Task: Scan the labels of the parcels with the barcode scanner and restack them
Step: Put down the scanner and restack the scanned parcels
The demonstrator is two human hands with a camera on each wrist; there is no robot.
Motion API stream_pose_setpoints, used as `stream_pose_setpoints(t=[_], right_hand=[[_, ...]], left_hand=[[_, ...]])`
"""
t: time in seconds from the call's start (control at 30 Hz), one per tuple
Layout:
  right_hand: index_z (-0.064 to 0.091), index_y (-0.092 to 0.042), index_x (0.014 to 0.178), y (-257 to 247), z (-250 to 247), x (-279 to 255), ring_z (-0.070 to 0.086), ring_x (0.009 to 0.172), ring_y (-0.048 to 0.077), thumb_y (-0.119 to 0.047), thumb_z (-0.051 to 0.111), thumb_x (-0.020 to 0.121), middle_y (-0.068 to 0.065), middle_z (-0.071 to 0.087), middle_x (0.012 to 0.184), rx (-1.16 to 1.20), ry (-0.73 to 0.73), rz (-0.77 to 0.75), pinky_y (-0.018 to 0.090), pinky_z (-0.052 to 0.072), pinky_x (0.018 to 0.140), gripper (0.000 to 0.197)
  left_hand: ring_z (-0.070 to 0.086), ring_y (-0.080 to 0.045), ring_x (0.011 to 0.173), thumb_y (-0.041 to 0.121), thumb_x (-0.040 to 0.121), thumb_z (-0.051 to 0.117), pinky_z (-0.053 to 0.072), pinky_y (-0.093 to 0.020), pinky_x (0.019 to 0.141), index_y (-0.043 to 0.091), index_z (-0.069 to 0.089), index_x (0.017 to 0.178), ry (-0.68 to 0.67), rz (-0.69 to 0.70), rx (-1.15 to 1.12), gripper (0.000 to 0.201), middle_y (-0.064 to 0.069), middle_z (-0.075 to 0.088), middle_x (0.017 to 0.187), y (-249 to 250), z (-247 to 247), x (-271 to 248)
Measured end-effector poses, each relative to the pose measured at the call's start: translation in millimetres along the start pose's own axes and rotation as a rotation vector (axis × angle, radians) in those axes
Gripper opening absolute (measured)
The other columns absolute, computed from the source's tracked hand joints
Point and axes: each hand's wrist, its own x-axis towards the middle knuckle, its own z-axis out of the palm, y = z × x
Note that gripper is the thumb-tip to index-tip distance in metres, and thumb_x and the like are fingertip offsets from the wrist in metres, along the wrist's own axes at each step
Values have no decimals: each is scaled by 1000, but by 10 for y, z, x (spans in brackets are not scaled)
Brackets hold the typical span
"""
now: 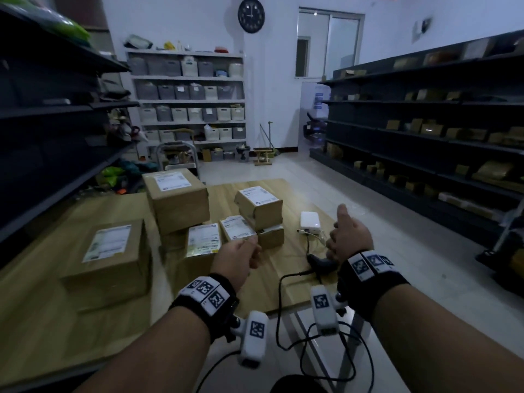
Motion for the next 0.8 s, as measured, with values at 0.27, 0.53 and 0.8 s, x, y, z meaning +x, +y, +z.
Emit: stream_pose_setpoints(t=[0.27,0.53,0.8], right_hand=[[58,-18,79,-229,819,-763,40,45,20,-74,57,86,0,47,56,157,-262,76,30,34,47,56],[64,-12,90,-224,1522,-1322,50,49,22,-54,59,103,3,57,61,197,-447,198,30,43,51,45],[67,1,122,-175,2402,-1636,73,93,29,-47,57,107,17,75,110,209,-654,333,47,63,79,51]], left_hand=[[62,-21,64,10,103,53,44,-30,56,6,72,88,302,16,-192,24,-10,73,81,247,-1136,-412],[67,-28,84,11,105,54,56,-40,79,5,79,97,514,3,-109,27,-11,75,94,165,-2024,-642],[63,-12,88,23,107,59,44,-30,65,18,69,122,729,-57,-119,18,-3,70,113,-112,-2596,-636]])
